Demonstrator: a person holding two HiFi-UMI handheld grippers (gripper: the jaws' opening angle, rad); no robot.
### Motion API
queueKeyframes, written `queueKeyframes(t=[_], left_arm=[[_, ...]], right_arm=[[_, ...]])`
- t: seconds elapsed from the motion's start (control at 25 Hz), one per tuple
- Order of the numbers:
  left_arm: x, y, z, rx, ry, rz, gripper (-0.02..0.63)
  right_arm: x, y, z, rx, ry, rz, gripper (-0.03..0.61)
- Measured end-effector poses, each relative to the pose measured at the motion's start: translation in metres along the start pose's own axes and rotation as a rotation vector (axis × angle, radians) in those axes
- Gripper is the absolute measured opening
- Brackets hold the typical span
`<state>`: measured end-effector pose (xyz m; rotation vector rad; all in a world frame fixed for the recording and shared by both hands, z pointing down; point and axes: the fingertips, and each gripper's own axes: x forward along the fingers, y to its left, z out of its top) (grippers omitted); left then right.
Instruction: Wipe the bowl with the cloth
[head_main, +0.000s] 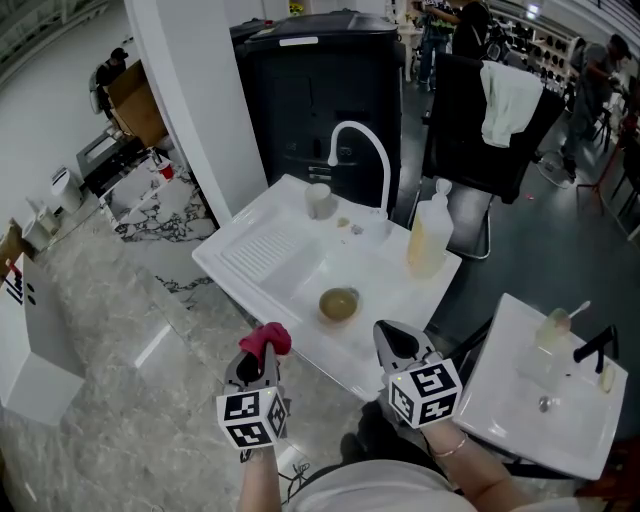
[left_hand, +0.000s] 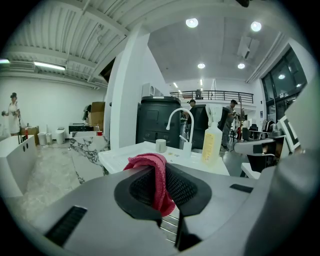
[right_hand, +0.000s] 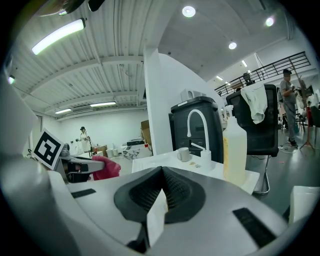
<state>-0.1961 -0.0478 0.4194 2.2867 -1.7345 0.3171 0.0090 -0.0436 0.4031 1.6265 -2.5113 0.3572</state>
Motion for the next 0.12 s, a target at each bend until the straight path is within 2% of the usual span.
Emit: queueKeyframes(t=[0.12], left_arm=[[-0.002, 0.0018, 0.0002, 0.0, -0.002, 0.001, 0.048]], right_arm=[[-0.0008, 0.0017, 0.0006, 0.0, -0.002, 0.0, 0.005]])
